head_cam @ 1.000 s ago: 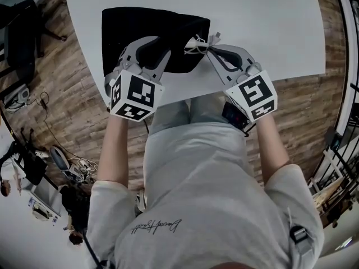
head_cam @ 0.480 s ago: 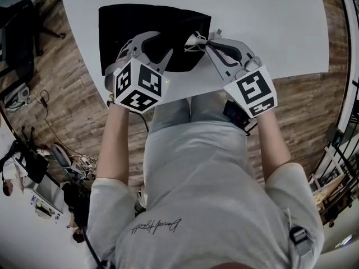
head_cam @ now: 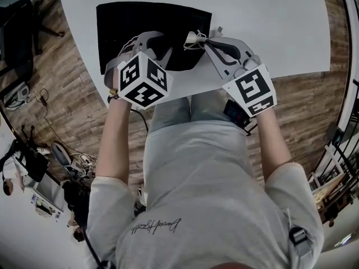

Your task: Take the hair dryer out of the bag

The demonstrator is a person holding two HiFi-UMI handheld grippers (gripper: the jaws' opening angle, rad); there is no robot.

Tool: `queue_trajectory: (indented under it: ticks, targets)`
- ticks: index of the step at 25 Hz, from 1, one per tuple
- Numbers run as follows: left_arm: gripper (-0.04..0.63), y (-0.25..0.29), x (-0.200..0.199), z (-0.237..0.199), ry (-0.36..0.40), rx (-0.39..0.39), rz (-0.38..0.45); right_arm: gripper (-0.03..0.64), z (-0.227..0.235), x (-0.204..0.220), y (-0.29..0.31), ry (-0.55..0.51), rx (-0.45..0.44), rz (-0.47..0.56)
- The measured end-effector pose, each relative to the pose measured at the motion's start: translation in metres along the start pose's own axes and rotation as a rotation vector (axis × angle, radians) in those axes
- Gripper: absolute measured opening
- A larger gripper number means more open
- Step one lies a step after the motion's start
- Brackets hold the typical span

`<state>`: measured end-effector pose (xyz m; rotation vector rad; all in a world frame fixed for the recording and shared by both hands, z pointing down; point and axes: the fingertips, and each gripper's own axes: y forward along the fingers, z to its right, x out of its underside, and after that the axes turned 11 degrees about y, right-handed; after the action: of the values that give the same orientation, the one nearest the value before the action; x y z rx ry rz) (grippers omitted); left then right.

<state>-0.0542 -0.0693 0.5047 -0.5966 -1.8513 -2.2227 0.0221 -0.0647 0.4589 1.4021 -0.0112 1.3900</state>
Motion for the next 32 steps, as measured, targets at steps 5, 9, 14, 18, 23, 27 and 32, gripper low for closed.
queue_trajectory:
  ticks: [5, 9, 14, 18, 23, 27, 32]
  targets:
    - [0.032, -0.003, 0.001, -0.002, -0.005, -0.016, -0.003, 0.026, 0.002, 0.003, 0.004, -0.022, 0.005, -0.018]
    - [0.025, -0.008, -0.004, 0.0, -0.039, -0.006, 0.022, 0.025, 0.003, 0.005, 0.006, -0.063, 0.007, -0.028]
    - [0.025, -0.024, -0.007, -0.006, -0.074, -0.01, 0.064, 0.026, 0.006, 0.008, 0.014, -0.123, 0.025, -0.067]
    - [0.025, -0.034, -0.006, -0.008, -0.111, -0.009, 0.093, 0.053, -0.004, 0.013, 0.023, -0.221, -0.015, -0.106]
    - [0.025, -0.039, -0.005, -0.012, -0.125, -0.016, 0.113, 0.119, -0.012, 0.015, 0.043, -0.299, -0.074, -0.151]
    - [0.025, -0.044, -0.008, -0.011, -0.118, -0.022, 0.12, 0.169, -0.016, 0.019, 0.057, -0.358, -0.113, -0.22]
    - [0.025, -0.046, -0.005, -0.014, -0.125, -0.026, 0.129, 0.238, -0.024, 0.022, 0.074, -0.396, -0.169, -0.29]
